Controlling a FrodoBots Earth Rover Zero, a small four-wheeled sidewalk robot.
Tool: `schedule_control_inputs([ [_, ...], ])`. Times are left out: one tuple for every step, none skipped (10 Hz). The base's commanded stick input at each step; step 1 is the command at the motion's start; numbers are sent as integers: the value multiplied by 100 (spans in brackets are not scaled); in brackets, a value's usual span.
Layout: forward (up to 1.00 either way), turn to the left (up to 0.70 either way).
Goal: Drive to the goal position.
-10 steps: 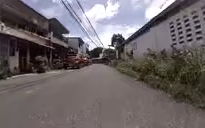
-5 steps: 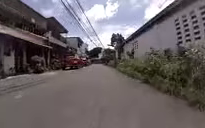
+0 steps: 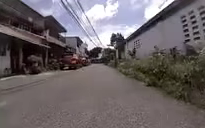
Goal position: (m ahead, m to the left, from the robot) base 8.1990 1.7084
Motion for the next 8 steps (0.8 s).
schedule_control_inputs([
  [70, 0],
  [70, 0],
  [70, 0],
  [70, 0],
  [70, 0],
  [70, 0],
  [70, 0],
  [70, 0],
])
